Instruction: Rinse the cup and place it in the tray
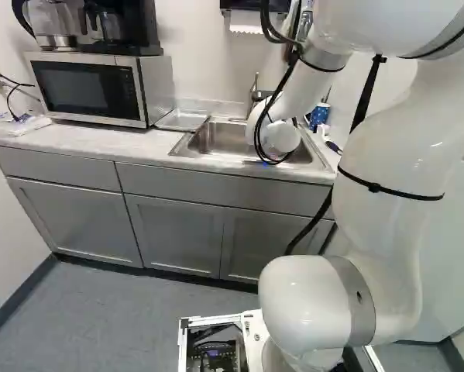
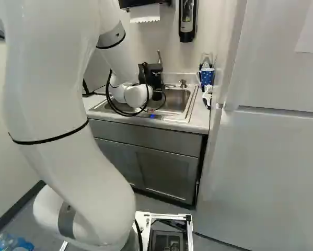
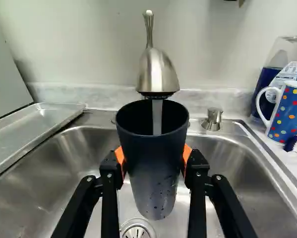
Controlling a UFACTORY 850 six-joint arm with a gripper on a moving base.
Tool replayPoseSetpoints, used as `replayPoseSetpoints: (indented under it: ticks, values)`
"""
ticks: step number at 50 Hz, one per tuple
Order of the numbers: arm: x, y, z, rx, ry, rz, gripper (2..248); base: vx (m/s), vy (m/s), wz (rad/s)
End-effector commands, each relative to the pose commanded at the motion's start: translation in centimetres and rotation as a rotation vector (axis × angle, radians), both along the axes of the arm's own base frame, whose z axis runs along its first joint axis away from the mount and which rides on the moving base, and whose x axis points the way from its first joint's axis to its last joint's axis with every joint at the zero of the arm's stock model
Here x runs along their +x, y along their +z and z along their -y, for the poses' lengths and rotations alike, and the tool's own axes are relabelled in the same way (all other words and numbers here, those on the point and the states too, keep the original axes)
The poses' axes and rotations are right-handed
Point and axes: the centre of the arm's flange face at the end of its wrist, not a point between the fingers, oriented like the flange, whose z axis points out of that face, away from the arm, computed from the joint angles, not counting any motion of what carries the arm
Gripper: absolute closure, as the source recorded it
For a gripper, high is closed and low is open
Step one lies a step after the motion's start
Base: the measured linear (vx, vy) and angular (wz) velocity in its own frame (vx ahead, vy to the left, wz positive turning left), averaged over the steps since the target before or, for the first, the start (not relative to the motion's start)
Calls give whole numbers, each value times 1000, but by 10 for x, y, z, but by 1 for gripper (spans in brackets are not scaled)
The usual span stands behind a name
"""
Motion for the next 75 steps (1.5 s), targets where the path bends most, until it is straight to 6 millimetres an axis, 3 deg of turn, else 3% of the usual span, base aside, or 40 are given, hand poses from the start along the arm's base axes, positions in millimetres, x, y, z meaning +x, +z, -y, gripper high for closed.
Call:
replayPoseSetpoints:
  ticks: [75]
  values:
    - [0, 0, 0, 0, 0, 0, 126, 0, 0, 0]
